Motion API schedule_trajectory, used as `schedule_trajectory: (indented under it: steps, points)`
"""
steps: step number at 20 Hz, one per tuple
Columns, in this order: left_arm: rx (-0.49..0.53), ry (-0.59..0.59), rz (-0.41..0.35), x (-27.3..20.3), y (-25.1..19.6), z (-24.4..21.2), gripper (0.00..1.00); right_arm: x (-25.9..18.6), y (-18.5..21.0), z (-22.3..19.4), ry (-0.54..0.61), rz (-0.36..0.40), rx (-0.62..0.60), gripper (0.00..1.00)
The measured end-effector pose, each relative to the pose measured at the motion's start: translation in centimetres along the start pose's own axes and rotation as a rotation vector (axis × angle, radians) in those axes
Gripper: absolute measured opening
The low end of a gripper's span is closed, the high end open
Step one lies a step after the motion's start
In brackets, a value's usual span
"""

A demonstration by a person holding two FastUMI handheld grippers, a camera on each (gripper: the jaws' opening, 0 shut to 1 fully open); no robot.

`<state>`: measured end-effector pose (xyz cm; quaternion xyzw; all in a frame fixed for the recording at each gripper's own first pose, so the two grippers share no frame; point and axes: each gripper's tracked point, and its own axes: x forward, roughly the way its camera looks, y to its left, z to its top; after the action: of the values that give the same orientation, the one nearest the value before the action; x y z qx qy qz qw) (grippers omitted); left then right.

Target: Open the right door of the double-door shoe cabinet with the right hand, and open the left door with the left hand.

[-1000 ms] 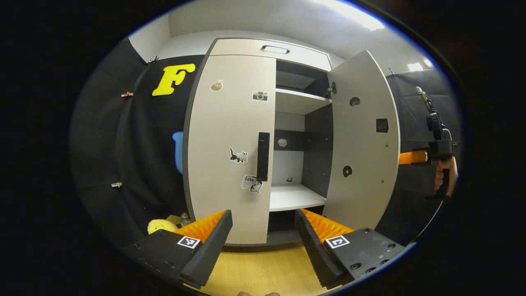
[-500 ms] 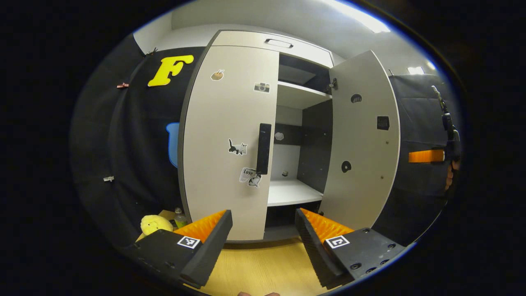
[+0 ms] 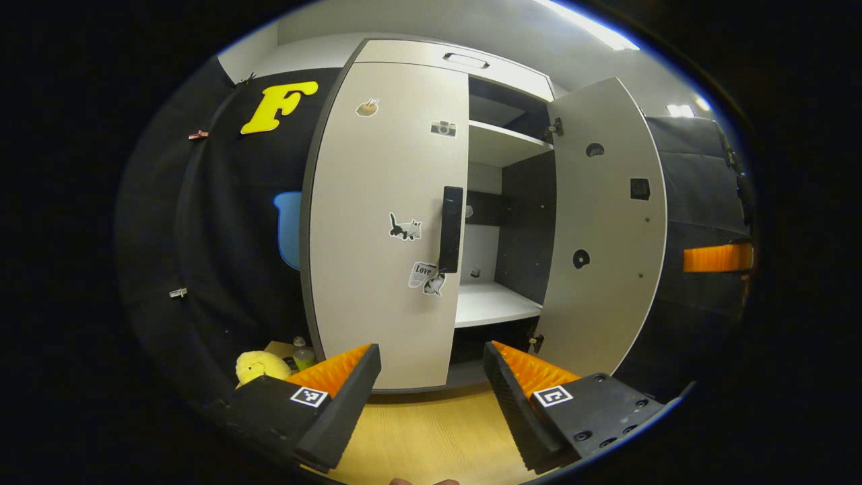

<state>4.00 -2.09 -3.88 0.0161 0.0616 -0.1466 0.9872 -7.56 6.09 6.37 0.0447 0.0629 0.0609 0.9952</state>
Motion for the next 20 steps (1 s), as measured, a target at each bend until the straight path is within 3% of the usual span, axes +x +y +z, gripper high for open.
schedule_trajectory:
  steps: [1,2,3,4,6,12,17,20]
  points:
    - [-0.007,-0.003,0.0,0.1,0.2,0.0,0.95,0.5,0.9,-0.9,0.013,0.012,0.0,0.46]
    - [-0.015,-0.007,0.0,0.2,0.3,0.2,0.95,1.2,2.0,-1.5,0.018,0.023,0.003,0.6]
    - [-0.022,-0.011,0.003,0.2,0.5,0.3,0.95,2.0,3.3,-2.2,0.017,0.023,0.005,0.69]
    - [-0.029,-0.016,0.006,0.3,0.6,0.5,0.95,2.5,3.3,-2.5,0.012,0.021,0.003,0.91]
    - [-0.034,-0.022,0.002,0.7,0.7,1.1,0.95,4.5,3.4,-3.0,0.004,-0.007,-0.01,1.0]
    - [-0.035,-0.036,-0.03,4.0,0.0,4.7,0.95,6.9,1.8,-5.3,-0.024,-0.091,-0.044,0.99]
    - [-0.118,-0.045,-0.045,9.4,-0.9,9.0,0.94,7.5,0.6,-8.0,0.006,-0.096,-0.052,1.0]
    - [-0.045,-0.059,-0.01,12.5,-0.8,10.9,0.93,7.8,-0.1,-8.9,0.013,-0.101,-0.039,1.0]
